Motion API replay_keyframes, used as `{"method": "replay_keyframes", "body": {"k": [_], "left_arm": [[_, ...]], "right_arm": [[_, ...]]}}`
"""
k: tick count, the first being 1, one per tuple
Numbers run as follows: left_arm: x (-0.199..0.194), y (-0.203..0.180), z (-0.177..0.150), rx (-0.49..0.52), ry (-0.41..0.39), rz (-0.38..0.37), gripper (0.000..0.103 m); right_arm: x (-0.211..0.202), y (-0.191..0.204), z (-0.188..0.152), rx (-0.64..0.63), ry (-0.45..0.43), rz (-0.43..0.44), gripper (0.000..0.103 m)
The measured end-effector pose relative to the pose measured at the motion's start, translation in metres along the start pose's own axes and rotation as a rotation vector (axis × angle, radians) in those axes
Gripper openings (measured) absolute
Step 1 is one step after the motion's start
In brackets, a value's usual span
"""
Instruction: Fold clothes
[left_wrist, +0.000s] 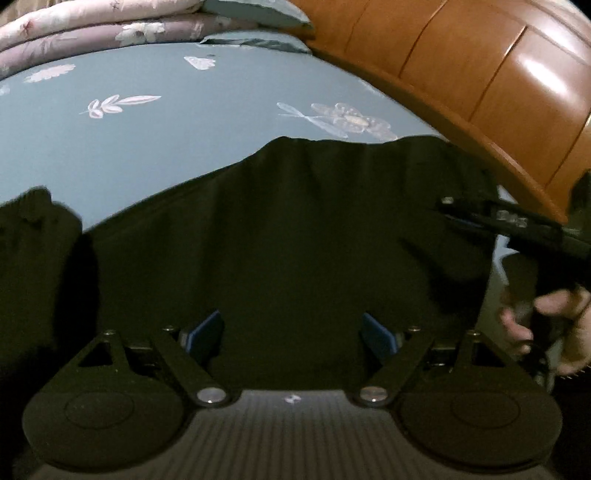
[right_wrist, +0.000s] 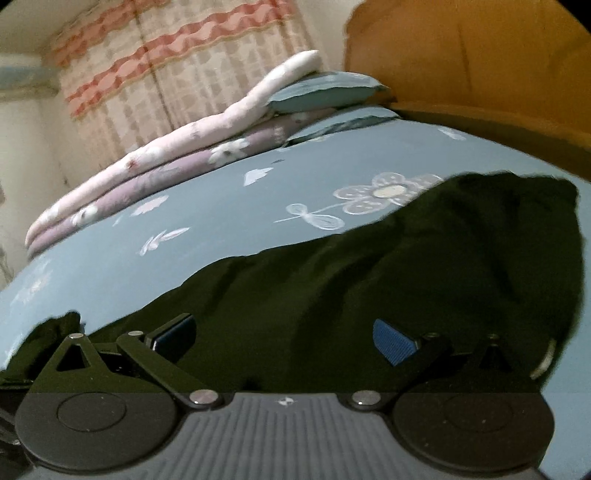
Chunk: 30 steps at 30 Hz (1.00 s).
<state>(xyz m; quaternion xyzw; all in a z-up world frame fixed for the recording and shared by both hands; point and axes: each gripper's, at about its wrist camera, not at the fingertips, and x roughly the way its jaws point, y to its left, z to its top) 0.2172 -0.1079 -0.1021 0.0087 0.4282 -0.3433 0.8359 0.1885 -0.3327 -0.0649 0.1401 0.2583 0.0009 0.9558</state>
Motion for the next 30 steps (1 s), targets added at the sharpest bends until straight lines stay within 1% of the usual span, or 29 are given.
{"method": "replay_keyframes", "body": {"k": [3,4,5,6,7,8,9,10,11,14,16,17,19,23,25,28,30], "left_arm": [[-0.015,0.010,0.002,-0.010,0.022,-0.038,0.083],[-0.021,0.017,0.007,-0.021,0.007,-0.036,0.081],[-0.026,0.024,0.013,-0.031,-0.013,-0.031,0.076],[-0.029,0.031,0.019,-0.030,-0.040,-0.029,0.067],[-0.032,0.037,0.028,-0.018,-0.061,-0.020,0.063],[-0.034,0.043,0.037,-0.005,-0.081,-0.008,0.056],[-0.037,0.049,0.047,0.009,-0.100,0.003,0.053],[-0.033,0.053,0.055,0.035,-0.098,0.014,0.044],[-0.029,0.056,0.063,0.064,-0.090,0.025,0.040],[-0.001,0.064,0.077,0.130,0.000,0.067,0.039],[0.016,0.067,0.079,0.162,0.065,0.089,0.039],[0.021,0.068,0.077,0.168,0.084,0.091,0.038],[0.022,0.068,0.072,0.179,0.085,0.092,0.038],[0.012,0.062,0.062,0.173,0.090,0.087,0.039],[0.000,0.048,0.055,0.202,0.083,0.086,0.040],[-0.021,0.032,0.046,0.213,0.057,0.053,0.041],[-0.032,0.028,0.045,0.183,0.044,0.049,0.043]], "right_arm": [[0.002,0.007,-0.002,-0.052,0.005,0.021,0.103],[0.001,0.008,-0.003,-0.058,0.002,0.039,0.103],[0.001,0.008,-0.002,-0.055,-0.002,0.060,0.103],[0.001,0.008,-0.002,-0.051,-0.005,0.081,0.103],[0.001,0.008,-0.001,-0.046,-0.008,0.102,0.103],[0.002,0.009,-0.001,-0.048,-0.002,0.110,0.103],[0.004,0.010,-0.001,-0.052,0.006,0.115,0.103],[0.005,0.010,-0.001,-0.056,0.015,0.119,0.103],[0.006,0.013,-0.002,-0.070,0.020,0.116,0.103],[0.003,0.018,-0.002,-0.124,0.004,0.105,0.103],[0.001,0.019,-0.003,-0.134,-0.003,0.104,0.103],[0.001,0.019,-0.003,-0.134,-0.001,0.103,0.103],[0.002,0.019,-0.002,-0.136,0.005,0.104,0.103],[0.001,0.019,-0.002,-0.140,0.005,0.108,0.103],[0.001,0.020,-0.003,-0.138,0.004,0.112,0.103],[-0.001,0.020,-0.003,-0.135,0.003,0.113,0.103],[-0.001,0.019,-0.003,-0.118,0.009,0.137,0.103]]}}
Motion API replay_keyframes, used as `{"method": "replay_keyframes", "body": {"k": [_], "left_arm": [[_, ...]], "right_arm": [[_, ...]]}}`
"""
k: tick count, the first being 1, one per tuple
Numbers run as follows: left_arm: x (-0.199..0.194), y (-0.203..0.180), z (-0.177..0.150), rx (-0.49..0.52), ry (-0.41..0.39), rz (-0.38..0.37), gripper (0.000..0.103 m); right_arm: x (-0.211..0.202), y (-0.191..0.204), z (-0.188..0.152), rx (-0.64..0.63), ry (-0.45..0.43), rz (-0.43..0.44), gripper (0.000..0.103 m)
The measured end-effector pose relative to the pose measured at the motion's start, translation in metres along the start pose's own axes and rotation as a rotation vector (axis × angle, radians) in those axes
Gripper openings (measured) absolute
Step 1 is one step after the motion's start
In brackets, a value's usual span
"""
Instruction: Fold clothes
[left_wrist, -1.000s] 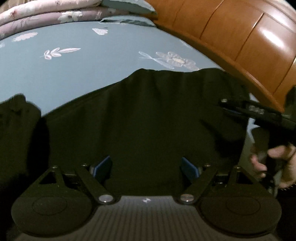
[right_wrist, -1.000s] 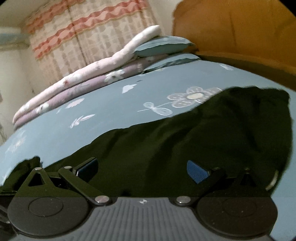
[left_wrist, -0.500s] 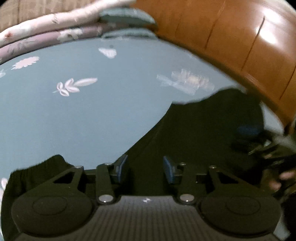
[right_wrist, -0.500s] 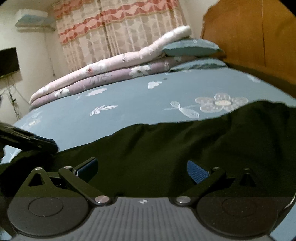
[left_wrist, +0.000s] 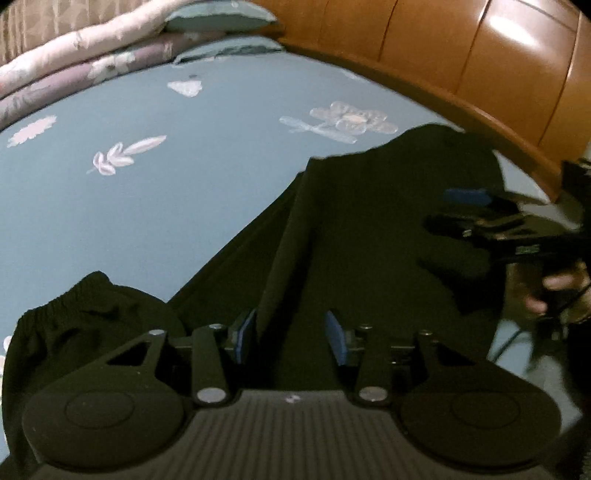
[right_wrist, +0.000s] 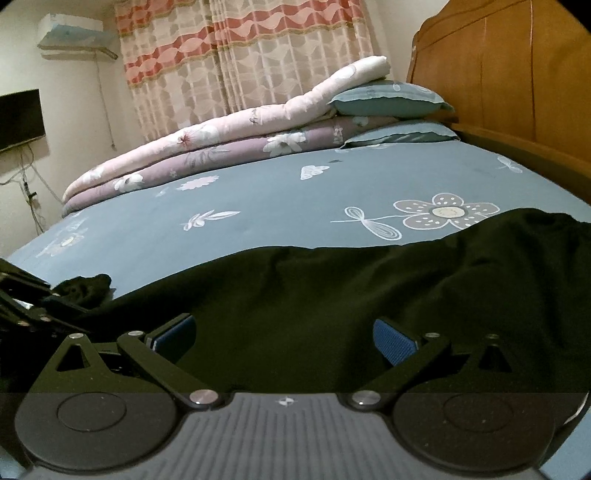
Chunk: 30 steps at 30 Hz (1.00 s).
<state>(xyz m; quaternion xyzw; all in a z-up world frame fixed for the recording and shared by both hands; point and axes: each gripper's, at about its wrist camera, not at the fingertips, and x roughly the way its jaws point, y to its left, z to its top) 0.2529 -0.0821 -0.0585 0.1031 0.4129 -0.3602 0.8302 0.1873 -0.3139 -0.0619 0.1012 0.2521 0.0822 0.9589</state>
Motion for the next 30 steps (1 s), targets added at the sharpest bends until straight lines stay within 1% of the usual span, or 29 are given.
{"method": "replay_keyframes", "body": {"k": [1,3,5,7,10,13,16,19,21,22,24,27,28,29,30], "left_arm": [[-0.005,0.003,0.000,-0.039,-0.002,-0.004,0.044],[-0.019,0.009,-0.001,-0.113,-0.031,-0.012,0.046],[-0.032,0.016,-0.002,-0.142,-0.062,0.009,0.056],[-0.039,0.021,0.001,-0.145,-0.074,0.040,0.056],[-0.039,0.026,0.008,-0.113,-0.070,0.068,0.055],[-0.021,0.022,0.018,-0.060,-0.043,0.059,0.055],[0.015,0.013,0.029,0.040,0.022,0.070,0.056],[0.045,0.010,0.032,0.126,0.108,0.116,0.055],[0.053,0.012,0.030,0.132,0.133,0.126,0.054],[0.055,0.015,0.029,0.117,0.141,0.117,0.051],[0.054,0.018,0.026,0.090,0.153,0.089,0.037],[0.050,0.020,0.023,0.082,0.154,0.075,0.022],[0.049,0.023,0.022,0.059,0.148,0.077,0.011],[0.046,0.026,0.022,0.039,0.137,0.079,0.005],[0.042,0.028,0.022,0.028,0.119,0.083,0.004]], "right_arm": [[0.000,-0.001,0.000,0.010,0.002,0.014,0.103],[-0.002,-0.001,0.000,0.026,0.000,0.046,0.103],[-0.003,0.001,0.000,0.023,-0.004,0.054,0.103],[-0.004,0.003,0.000,0.015,-0.005,0.056,0.103],[-0.005,0.006,0.000,0.006,-0.007,0.062,0.103],[-0.006,0.006,0.000,0.007,-0.009,0.066,0.103],[-0.006,0.005,0.000,0.013,-0.006,0.064,0.103],[-0.006,0.002,0.001,0.026,-0.004,0.063,0.103],[-0.006,0.001,0.002,0.032,-0.006,0.066,0.103],[-0.006,0.001,0.002,0.034,-0.007,0.069,0.103],[-0.007,0.002,0.002,0.035,-0.007,0.073,0.103],[-0.007,0.003,0.002,0.033,-0.004,0.071,0.103],[-0.007,0.003,0.002,0.033,-0.004,0.070,0.103],[-0.007,0.003,0.002,0.033,-0.004,0.070,0.103],[-0.007,0.003,0.002,0.034,-0.005,0.069,0.103]]}}
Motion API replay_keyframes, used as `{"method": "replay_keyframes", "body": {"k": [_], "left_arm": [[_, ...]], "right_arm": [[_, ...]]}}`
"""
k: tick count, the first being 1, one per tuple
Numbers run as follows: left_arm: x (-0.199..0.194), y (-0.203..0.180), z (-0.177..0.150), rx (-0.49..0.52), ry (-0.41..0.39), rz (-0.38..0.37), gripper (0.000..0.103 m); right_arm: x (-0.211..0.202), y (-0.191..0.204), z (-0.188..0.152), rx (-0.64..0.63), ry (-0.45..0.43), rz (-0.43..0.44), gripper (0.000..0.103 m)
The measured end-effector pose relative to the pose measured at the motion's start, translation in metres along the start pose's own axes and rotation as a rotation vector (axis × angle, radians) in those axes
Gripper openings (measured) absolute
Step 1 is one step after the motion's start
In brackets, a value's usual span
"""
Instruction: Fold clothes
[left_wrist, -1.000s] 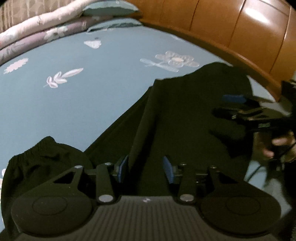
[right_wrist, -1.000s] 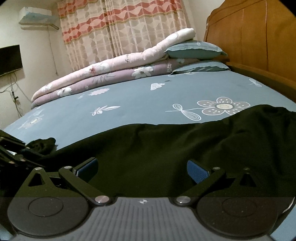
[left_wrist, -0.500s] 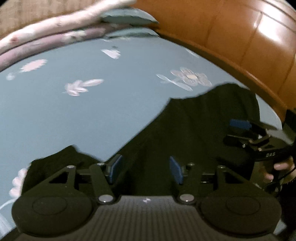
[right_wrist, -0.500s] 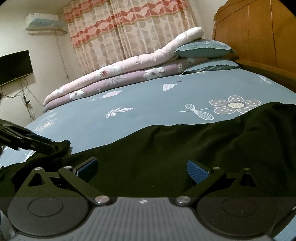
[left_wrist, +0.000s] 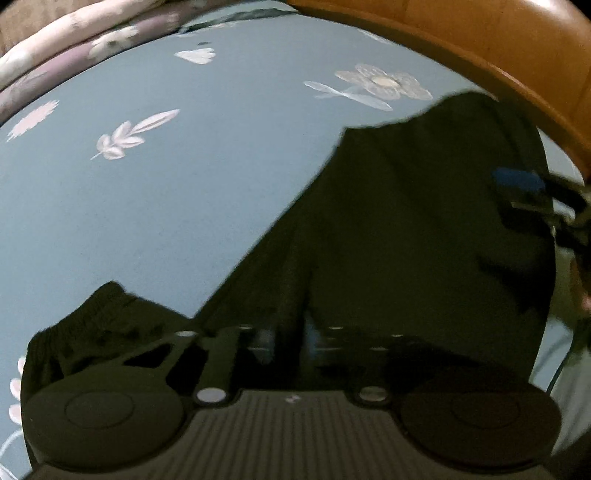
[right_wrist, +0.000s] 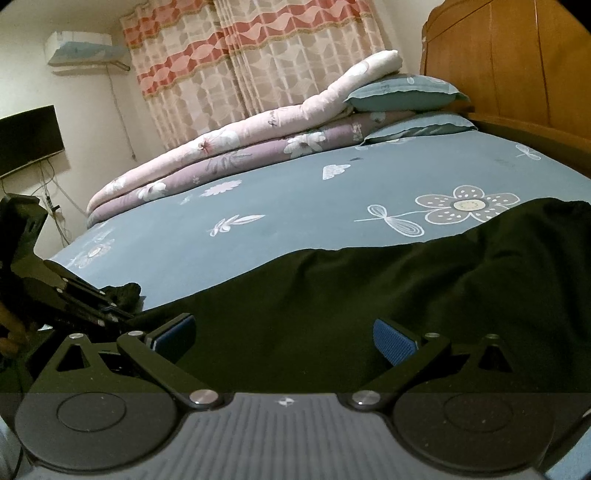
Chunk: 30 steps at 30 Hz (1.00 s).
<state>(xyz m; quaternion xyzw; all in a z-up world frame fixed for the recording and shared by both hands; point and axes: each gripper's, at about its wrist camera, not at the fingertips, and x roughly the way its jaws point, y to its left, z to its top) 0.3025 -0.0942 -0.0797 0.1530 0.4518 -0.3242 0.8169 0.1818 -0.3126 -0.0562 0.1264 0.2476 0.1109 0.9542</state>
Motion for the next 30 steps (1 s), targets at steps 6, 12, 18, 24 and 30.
{"method": "replay_keyframes", "body": {"k": [6,12,18,24,30], "left_arm": [[-0.020,0.001,0.005,-0.015,-0.074,0.043,0.003],[0.000,0.014,0.011,-0.049,-0.038,0.073,0.003],[0.012,0.024,0.007,-0.127,-0.018,0.056,0.012],[-0.034,0.020,0.007,-0.167,-0.116,0.069,0.045],[-0.048,0.006,-0.005,-0.253,-0.102,-0.122,0.056]], "right_arm": [[0.001,-0.002,0.000,0.008,0.002,-0.011,0.103],[0.001,-0.003,0.000,0.010,0.001,-0.015,0.103],[0.002,-0.003,0.001,0.010,0.004,-0.009,0.103],[0.000,0.003,0.001,-0.012,0.000,0.024,0.103],[-0.004,0.004,0.001,0.008,0.020,0.165,0.103]]}}
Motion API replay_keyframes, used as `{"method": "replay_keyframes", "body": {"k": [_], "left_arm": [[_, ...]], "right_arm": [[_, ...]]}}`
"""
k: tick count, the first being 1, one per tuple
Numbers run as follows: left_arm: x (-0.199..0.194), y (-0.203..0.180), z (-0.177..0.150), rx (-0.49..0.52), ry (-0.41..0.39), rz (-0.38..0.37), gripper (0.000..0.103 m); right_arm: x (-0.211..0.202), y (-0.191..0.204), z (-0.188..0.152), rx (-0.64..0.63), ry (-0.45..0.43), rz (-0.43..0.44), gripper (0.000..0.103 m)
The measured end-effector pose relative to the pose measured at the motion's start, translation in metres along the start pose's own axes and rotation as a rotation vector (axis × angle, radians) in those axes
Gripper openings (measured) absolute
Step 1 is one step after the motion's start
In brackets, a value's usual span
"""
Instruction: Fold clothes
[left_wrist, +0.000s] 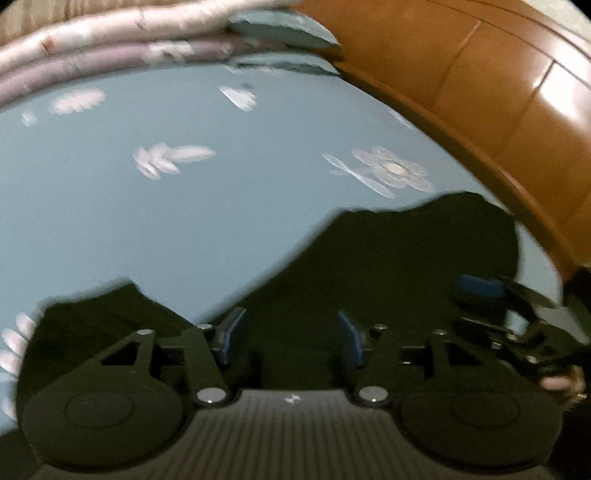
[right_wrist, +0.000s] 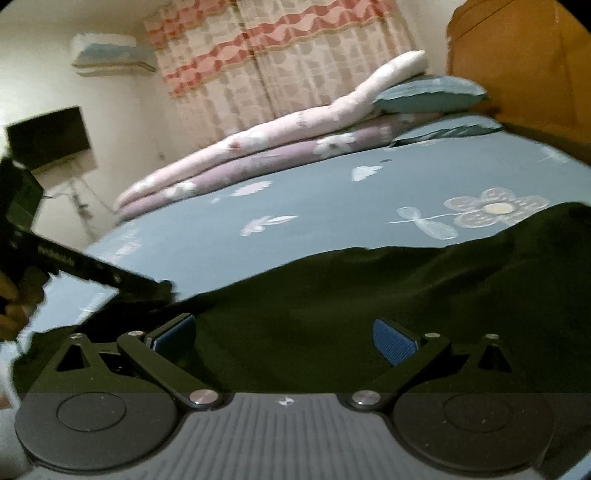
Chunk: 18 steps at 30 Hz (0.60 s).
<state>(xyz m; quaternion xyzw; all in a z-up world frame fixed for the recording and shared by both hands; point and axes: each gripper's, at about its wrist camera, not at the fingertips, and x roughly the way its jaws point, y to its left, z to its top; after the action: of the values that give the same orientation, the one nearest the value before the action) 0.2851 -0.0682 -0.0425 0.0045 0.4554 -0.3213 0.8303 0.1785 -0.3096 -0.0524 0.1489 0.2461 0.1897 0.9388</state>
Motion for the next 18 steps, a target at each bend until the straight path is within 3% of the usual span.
{"method": "replay_keyframes", "body": {"k": [7,11,13,18], "left_arm": [[0.029,0.007,-0.025,-0.157,0.131,-0.083,0.056],[0.033,0.014,-0.027,-0.187,0.160,-0.082,0.055],[0.030,0.022,-0.031,-0.233,0.168,-0.127,0.060],[0.017,0.032,-0.044,-0.287,0.195,-0.162,0.060]], "right_arm": [[0.016,0.000,0.002,0.212,0.166,0.342,0.103],[0.047,0.013,0.004,0.236,0.310,0.356,0.103],[0.062,0.018,0.002,0.233,0.400,0.354,0.103],[0.060,0.021,0.002,0.257,0.481,0.390,0.103]]}}
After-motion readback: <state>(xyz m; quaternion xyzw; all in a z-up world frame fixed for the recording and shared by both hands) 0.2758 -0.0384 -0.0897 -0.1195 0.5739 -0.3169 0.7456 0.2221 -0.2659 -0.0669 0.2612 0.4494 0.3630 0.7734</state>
